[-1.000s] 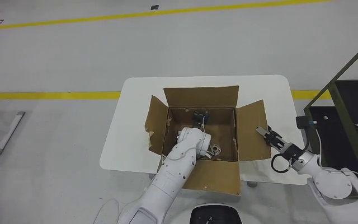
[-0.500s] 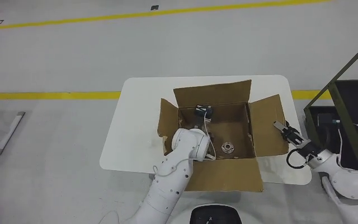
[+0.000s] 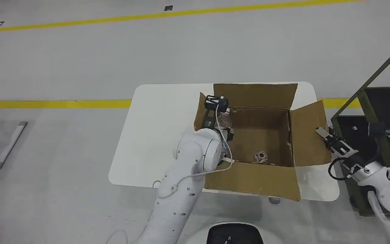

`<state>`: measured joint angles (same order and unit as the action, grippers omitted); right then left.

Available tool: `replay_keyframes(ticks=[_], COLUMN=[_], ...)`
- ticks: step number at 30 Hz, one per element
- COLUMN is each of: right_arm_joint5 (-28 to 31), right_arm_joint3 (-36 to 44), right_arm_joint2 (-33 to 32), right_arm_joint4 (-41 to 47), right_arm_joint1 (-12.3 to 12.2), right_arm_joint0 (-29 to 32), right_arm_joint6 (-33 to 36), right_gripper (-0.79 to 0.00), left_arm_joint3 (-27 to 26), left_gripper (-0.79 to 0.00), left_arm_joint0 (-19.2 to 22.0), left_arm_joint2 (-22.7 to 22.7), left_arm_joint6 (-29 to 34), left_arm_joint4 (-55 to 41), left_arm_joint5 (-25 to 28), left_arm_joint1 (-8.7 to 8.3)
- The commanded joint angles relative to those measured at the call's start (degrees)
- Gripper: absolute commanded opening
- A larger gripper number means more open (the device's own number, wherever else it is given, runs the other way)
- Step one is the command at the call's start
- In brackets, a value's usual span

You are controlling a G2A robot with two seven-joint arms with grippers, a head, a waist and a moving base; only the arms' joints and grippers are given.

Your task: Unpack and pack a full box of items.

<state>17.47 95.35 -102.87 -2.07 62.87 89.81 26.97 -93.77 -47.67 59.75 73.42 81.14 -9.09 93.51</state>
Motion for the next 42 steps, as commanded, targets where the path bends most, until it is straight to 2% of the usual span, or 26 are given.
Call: replay_keyframes(ticks=[1,7,13,14,15,19,20,27,30,35,42], right_arm_joint5=[-0.11,0.01,0.81,0.92,1.22,2.02,2.47,2.89,1.65,0.67,0.7], right_arm_joint3=[-0.19,1.15,7.2,8.38,9.68,14.36,15.55,18.64,17.87,14.67,14.4], right_arm_joint2=[-0.32,-2.88,-5.77,-6.14,-6.24,-5.65,-5.1,2.61,6.8,12.35,12.64], right_arm_joint4=[-0.7,-2.04,-4.6,-5.43,-6.22,-10.32,-11.34,-19.75,-26.36,-34.94,-35.21], right_arm_joint1=[-0.05,-0.19,-0.16,-0.13,-0.1,0.06,0.1,0.43,0.6,0.97,1.0], right_arm_joint0=[-0.13,0.52,3.02,3.39,3.74,5.12,5.32,4.89,3.48,0.74,0.59], right_arm_joint6=[-0.47,-3.12,-7.14,-8.0,-8.54,-10.67,-10.83,-10.33,-10.64,-13.35,-13.7], right_gripper=[0.0,0.0,0.0,-0.065,-0.339,-0.659,-0.782,-0.785,-0.785,-0.785,-0.785], left_arm_joint3=[-0.68,-3.95,-8.12,-8.69,-9.36,-12.35,-12.81,-13.77,-13.83,-13.83,-13.83], left_gripper=[-0.785,-0.785,-0.785,-0.785,-0.785,-0.785,-0.785,-0.785,-0.785,-0.785,-0.785], left_arm_joint0=[0.28,0.67,0.64,0.66,0.7,0.25,0.11,-2.77,-4.42,-4.42,-4.42], left_arm_joint2=[0.28,1.9,5.52,6.17,6.83,8.76,9.52,13.05,13.14,13.14,13.14], left_arm_joint6=[-0.07,0.66,2.03,2.34,2.44,2.64,3.04,5.01,5.61,5.61,5.61], left_arm_joint4=[0.43,2.37,6.13,7.11,8.46,11.54,12.65,18.17,17.82,17.82,17.82], left_arm_joint5=[-0.15,-0.18,0.58,1.17,1.53,4.24,4.71,7.8,8.59,8.59,8.59], left_arm_joint1=[0.0,-0.21,-0.81,-0.96,-1.11,-1.6,-1.76,-2.6,-2.67,-2.67,-2.67])
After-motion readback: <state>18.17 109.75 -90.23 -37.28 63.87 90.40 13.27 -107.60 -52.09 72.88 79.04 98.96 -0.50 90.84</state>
